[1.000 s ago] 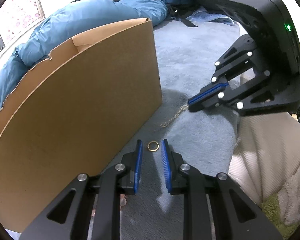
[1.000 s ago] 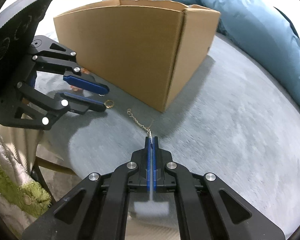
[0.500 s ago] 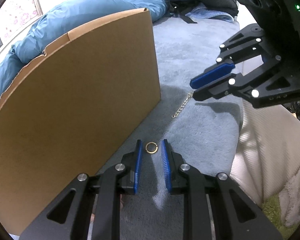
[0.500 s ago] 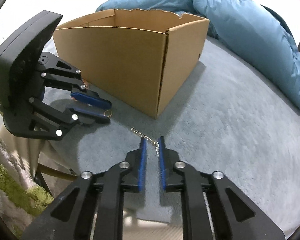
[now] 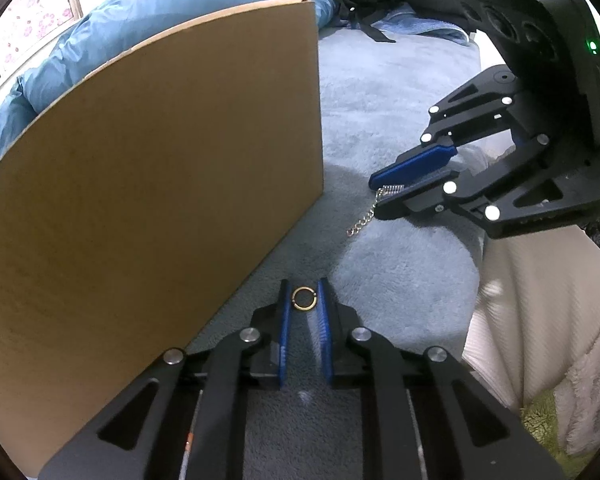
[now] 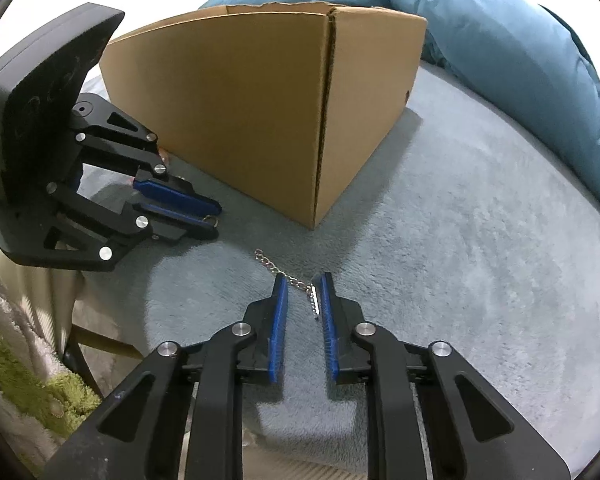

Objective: Organize jewelry
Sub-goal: 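Lift the chain charm and carry it over the box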

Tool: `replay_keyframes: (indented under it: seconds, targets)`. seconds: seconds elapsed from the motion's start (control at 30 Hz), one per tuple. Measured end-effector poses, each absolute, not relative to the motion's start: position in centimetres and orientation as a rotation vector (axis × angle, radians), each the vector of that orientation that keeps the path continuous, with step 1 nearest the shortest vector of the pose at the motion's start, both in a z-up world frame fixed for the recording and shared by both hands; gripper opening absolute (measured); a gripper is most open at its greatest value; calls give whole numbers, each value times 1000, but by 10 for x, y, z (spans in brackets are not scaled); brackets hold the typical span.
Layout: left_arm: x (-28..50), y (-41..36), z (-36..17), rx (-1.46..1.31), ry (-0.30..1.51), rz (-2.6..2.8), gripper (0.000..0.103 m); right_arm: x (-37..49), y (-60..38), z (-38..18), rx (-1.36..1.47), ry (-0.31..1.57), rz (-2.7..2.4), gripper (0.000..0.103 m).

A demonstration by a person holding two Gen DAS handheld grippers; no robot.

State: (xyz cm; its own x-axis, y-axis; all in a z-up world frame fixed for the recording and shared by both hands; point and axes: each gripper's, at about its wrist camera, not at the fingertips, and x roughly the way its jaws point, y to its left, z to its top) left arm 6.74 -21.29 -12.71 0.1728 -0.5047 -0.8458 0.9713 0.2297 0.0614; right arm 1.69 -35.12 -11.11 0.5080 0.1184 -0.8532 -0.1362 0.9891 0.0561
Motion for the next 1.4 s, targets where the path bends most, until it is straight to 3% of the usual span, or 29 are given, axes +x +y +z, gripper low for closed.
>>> replay_keyframes:
  seconds: [0.2, 0.53, 0.93, 1.17, 1.4]
  targets:
    - [66, -212, -121, 718, 795, -1181, 11, 12, -352, -106, 11, 1007, 124, 1]
    - [46, -199, -91, 698, 724, -1147, 11, -8, -342, -72, -4, 927, 56, 1]
    - [34, -158, -4, 577, 566, -1081, 11, -20, -318, 9, -65, 741, 29, 1]
    - [66, -149, 46, 515, 474, -1020, 12, 8, -303, 57, -110, 587, 77, 1]
    - [120, -163, 35, 501, 558, -973, 12, 67, -302, 43, -120, 614, 111, 1]
